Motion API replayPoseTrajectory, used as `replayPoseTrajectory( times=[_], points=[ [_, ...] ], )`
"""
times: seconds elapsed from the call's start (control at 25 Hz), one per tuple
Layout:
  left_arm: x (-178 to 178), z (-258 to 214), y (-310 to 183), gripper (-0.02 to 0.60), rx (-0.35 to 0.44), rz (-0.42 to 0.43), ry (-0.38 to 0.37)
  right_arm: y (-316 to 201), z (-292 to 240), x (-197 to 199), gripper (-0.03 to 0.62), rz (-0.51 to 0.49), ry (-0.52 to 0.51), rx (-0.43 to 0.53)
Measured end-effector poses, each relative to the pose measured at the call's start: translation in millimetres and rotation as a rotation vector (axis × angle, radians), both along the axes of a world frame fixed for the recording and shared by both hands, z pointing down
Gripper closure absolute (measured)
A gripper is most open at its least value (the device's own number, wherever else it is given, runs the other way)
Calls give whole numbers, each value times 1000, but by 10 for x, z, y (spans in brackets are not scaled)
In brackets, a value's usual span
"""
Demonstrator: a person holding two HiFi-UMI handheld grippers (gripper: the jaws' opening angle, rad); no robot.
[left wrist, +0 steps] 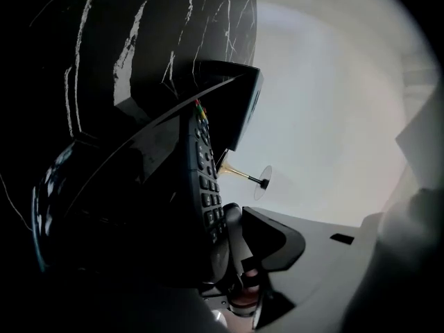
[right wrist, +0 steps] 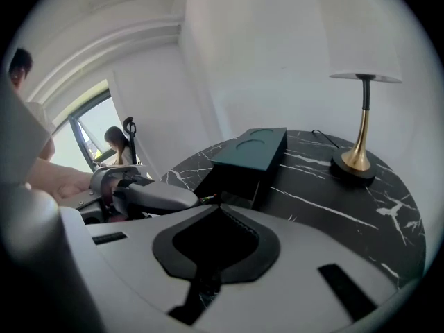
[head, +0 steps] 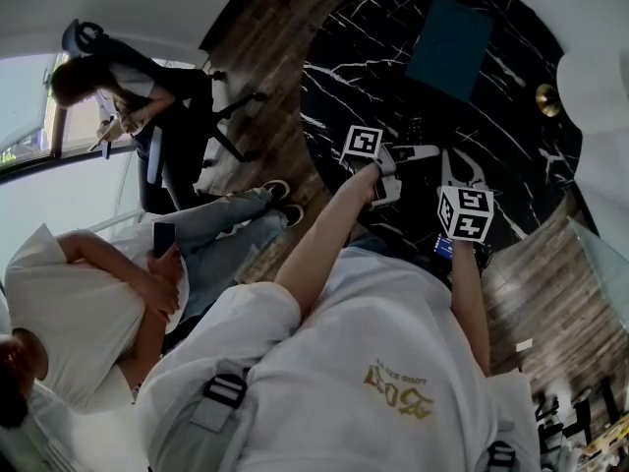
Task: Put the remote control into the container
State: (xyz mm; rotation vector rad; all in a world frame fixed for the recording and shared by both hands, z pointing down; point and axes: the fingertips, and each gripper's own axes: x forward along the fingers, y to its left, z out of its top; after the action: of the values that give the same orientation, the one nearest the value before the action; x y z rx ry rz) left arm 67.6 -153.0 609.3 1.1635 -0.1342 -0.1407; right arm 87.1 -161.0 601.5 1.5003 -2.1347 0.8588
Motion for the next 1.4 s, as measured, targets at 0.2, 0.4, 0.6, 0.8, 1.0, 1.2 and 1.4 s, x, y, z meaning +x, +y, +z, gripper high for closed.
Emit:
replayPoseTrajectory(
  times=[0.2,0.4,0.6,0.8,1.0,1.2,1.4],
  points=[
    [-19,17,-11,399,12,-10,-19,74,-43,-38,583,-23,-34,7],
    [-55,32,-40,399,7,-35,-19,246,-30,-196,494,-119,-105,-60],
    [-43,23,-46,399,4,-46,-9,326,19,-428,425,-258,24,-61],
    [-37,16,-53,399,-16,-66,9,286,18,-549,396,-307,119,-36],
    [-37,6,-25,399,-19,-64,26,211,60,-544,393,-290,187,-20],
    [6,-23,57,399,-15,-46,48,118,121,-446,393,-243,183,-19],
    [-5,-16,41,399,-16,-56,49,74,135,-434,393,-235,177,-21]
  ],
)
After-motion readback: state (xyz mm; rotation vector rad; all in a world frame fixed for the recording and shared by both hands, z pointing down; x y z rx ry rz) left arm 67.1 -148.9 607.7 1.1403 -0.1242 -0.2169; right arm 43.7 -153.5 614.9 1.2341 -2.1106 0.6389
